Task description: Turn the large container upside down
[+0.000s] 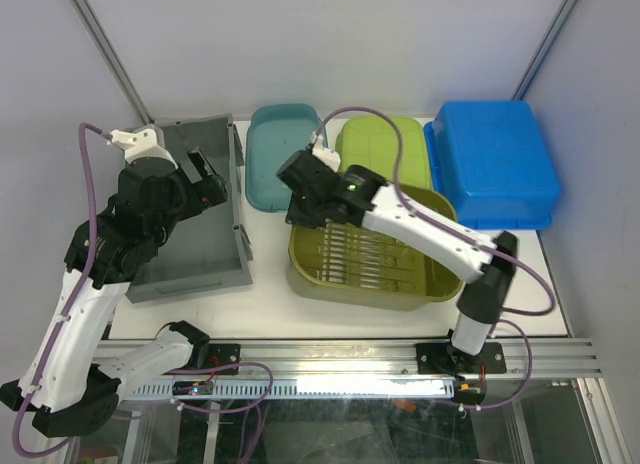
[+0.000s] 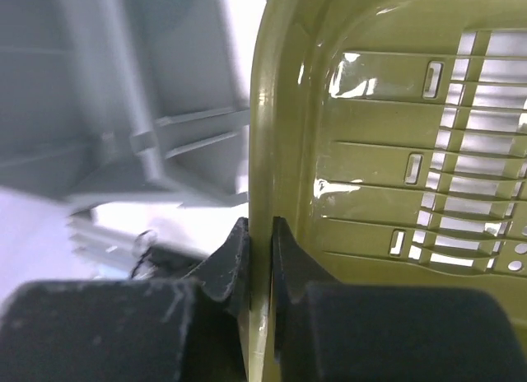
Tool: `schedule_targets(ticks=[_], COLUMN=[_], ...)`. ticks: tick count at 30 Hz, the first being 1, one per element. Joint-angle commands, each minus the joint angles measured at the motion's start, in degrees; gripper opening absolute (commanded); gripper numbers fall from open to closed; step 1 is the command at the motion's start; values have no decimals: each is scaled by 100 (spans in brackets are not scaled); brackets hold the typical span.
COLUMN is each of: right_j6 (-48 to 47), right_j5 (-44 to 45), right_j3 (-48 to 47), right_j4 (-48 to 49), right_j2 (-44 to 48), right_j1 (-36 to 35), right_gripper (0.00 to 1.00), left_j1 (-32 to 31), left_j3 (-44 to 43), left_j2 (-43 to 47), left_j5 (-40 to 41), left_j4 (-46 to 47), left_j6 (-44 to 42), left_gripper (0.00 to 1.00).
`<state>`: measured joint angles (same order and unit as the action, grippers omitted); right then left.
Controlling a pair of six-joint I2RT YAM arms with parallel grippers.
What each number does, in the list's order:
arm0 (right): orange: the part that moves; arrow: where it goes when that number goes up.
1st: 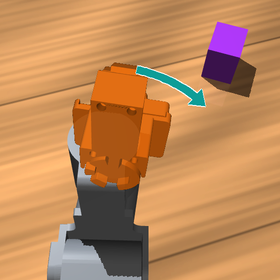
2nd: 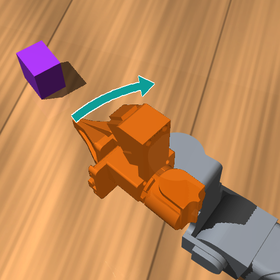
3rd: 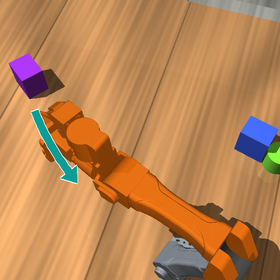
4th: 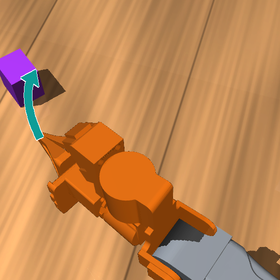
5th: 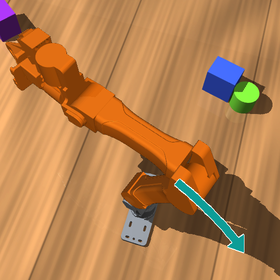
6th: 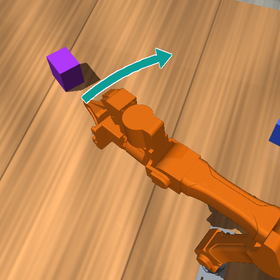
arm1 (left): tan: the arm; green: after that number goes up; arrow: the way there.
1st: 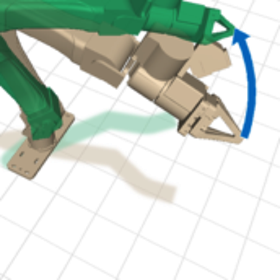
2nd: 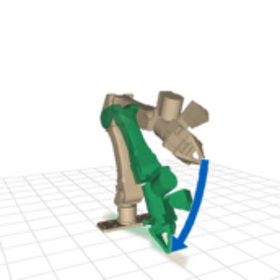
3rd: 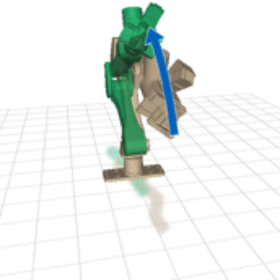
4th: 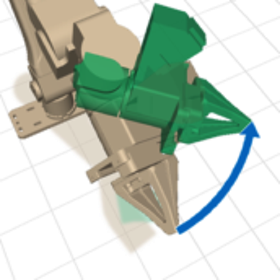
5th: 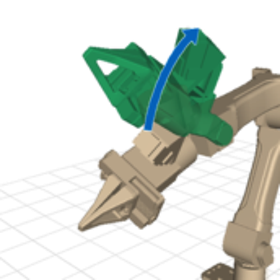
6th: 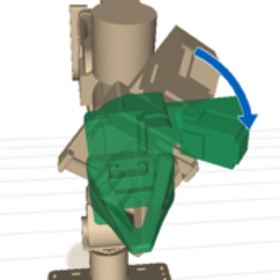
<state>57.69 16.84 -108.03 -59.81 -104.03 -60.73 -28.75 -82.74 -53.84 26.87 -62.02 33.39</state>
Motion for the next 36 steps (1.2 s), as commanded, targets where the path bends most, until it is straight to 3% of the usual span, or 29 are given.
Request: schedule_targets(ticks=[1, 8, 11, 21, 28, 33, 36], right_j6=[312, 625, 871, 3368, 4690, 5012, 4786], right_j5=[-1329, -1745, -1883, -3860, -4832, -5474, -5766], right_j3=[302, 253, 679, 4670, 6383, 7117, 7375], right_j4=[2266, 3575, 4217, 7286, 8461, 8518, 7457], right_j2=[1375, 1951, 2323, 4449, 5523, 6168, 6847], right_j1=[-3, 57, 266, 2465, 3541, 4092, 4423], right_gripper=[0, 0, 0, 0, 0, 0, 0], left_j1=[50, 54, 54, 54, 54, 55, 50], left_j3=[-607, -1804, -2081, -1696, -1461, -1332, -1246], left_j2=[-135, -502, -521, -534, -801, -981, -1013], left_j5=[204, 550, 651, 190, -188, -421, -556], left_j4=[265, 191, 242, 580, 937, 1137, 1195], left_j6=[-356, -628, -652, -679, -739, -746, -746], left_gripper=[99, 99, 99, 99, 99, 99, 99])
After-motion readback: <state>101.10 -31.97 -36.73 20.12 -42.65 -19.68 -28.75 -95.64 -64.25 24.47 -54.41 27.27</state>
